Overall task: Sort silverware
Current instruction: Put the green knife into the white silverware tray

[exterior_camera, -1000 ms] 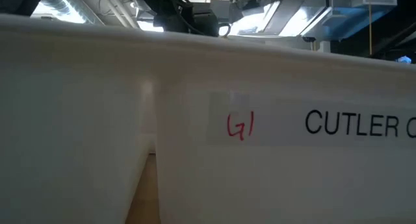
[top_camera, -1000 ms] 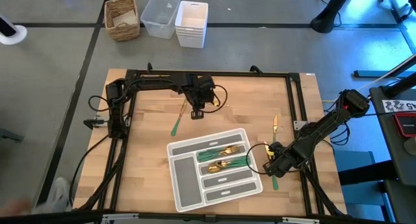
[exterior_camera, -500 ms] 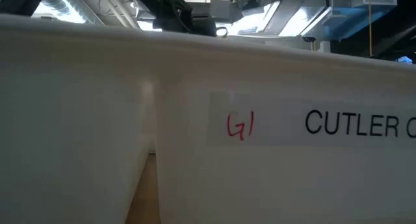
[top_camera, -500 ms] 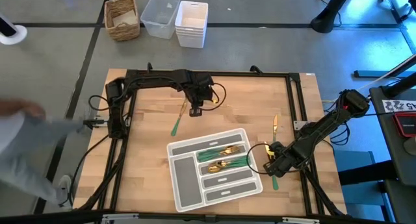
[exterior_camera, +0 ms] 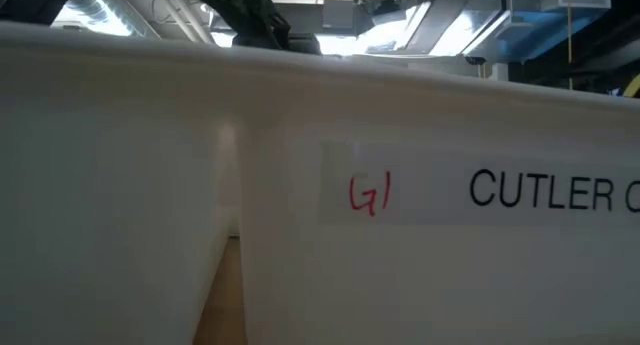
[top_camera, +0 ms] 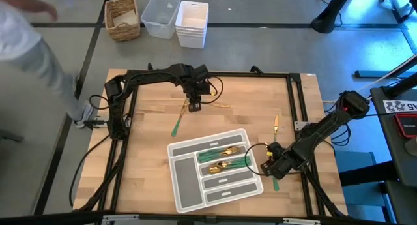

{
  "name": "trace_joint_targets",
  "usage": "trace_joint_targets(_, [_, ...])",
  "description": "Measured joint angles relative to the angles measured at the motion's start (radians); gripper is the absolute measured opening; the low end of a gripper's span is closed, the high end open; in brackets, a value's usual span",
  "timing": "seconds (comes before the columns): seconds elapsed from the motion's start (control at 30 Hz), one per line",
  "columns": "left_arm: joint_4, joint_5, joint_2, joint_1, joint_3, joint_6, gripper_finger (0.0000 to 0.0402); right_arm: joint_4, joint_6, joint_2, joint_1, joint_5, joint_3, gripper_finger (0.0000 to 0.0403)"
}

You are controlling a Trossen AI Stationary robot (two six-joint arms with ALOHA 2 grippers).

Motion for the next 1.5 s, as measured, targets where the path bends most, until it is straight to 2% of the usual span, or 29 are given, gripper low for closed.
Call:
trace_joint_targets(0.17, [0.0,0.0,0.0,-0.012,0.0,-0.003,0.0005,0.01,0.0,0.055,0.0,-0.004,0.003,0.017])
trace_joint_targets(0.4, [-0.001,0.0,0.0,-0.02,0.0,-0.002,0.0005,0.009,0.0,0.07,0.0,-0.004,0.004,0.0165])
trace_joint_targets(0.73, [0.0,0.0,0.0,-0.038,0.0,-0.02,0.0005,-0.005,0.001,0.072,0.001,0.004,0.0,0.0073])
trace_joint_targets(1.13, [0.002,0.0,0.0,-0.118,0.0,-0.013,0.0005,-0.023,-0.001,0.072,0.0,0.007,0.004,0.0008])
trace_joint_targets(1.5, [0.002,0.0,0.0,-0.146,0.0,-0.018,0.0005,-0.022,-0.014,0.074,0.0,0.007,0.018,0.0002])
